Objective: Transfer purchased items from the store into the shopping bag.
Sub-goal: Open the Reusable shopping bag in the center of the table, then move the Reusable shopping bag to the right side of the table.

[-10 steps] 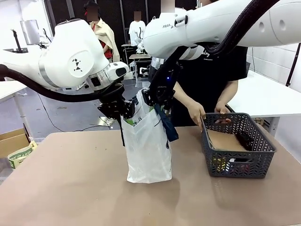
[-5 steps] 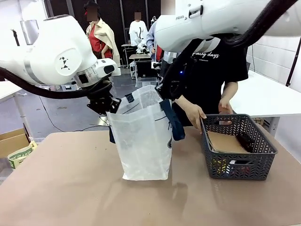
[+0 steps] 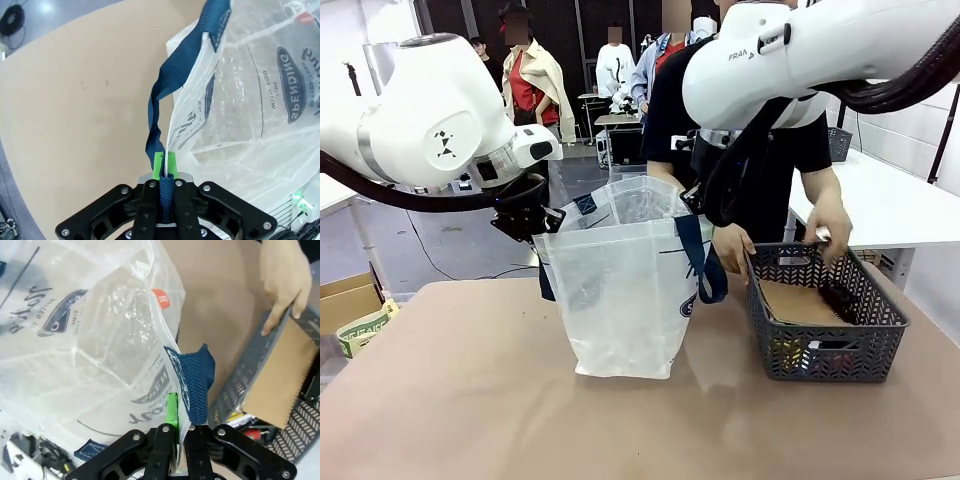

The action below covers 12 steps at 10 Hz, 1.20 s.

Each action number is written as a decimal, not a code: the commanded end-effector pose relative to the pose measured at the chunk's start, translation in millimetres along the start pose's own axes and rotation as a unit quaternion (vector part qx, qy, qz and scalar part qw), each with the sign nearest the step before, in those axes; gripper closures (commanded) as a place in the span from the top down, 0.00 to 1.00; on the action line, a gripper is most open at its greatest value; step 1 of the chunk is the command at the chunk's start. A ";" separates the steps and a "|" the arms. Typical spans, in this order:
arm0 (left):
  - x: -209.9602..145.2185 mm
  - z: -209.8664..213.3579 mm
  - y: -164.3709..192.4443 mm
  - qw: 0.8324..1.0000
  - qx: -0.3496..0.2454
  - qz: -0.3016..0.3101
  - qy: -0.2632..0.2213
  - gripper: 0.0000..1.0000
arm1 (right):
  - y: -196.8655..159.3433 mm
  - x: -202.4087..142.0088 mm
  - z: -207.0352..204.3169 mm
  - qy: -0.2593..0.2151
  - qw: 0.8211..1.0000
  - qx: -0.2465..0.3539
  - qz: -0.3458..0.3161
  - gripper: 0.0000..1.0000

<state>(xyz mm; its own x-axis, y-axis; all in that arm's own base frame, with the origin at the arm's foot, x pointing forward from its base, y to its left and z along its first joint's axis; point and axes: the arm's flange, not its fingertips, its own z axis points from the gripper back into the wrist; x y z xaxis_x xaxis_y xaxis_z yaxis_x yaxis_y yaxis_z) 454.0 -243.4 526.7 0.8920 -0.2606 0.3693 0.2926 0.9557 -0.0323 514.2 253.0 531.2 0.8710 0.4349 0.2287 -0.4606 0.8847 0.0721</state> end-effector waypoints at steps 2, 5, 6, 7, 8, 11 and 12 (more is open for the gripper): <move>-5.9 -14.2 -9.1 0.999 0.031 -0.006 0.017 0.00 | -8.9 -21.8 0.4 -0.007 1.000 0.000 0.012 0.00; 9.7 -35.2 -11.5 0.997 0.047 -0.022 0.055 0.00 | -21.2 -32.0 -4.6 0.005 1.000 0.007 0.004 0.00; -5.4 -21.8 -10.4 0.999 0.014 -0.016 0.025 0.00 | -4.7 -16.9 0.6 0.001 1.000 -0.005 0.002 0.00; -5.4 -21.8 -10.4 0.999 0.014 -0.016 0.025 0.00 | -4.7 -16.9 0.6 0.001 1.000 -0.005 0.002 0.00; -5.4 -21.8 -10.4 0.999 0.014 -0.016 0.025 0.00 | -4.7 -16.9 0.6 0.001 1.000 -0.005 0.002 0.00; -5.4 -21.8 -10.4 0.999 0.014 -0.016 0.025 0.00 | -4.7 -16.9 0.6 0.001 1.000 -0.005 0.002 0.00; -5.4 -21.8 -10.4 0.999 0.014 -0.016 0.025 0.00 | -4.7 -16.9 0.6 0.001 1.000 -0.005 0.002 0.00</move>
<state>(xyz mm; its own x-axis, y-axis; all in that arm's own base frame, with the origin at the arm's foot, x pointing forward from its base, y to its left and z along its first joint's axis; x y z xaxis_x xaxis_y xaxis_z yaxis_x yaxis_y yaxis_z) 457.7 -259.3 506.4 0.8965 -0.3079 0.3184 0.3201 0.9473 0.0149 499.3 243.2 527.4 0.8696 0.4388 0.2263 -0.4634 0.8836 0.0675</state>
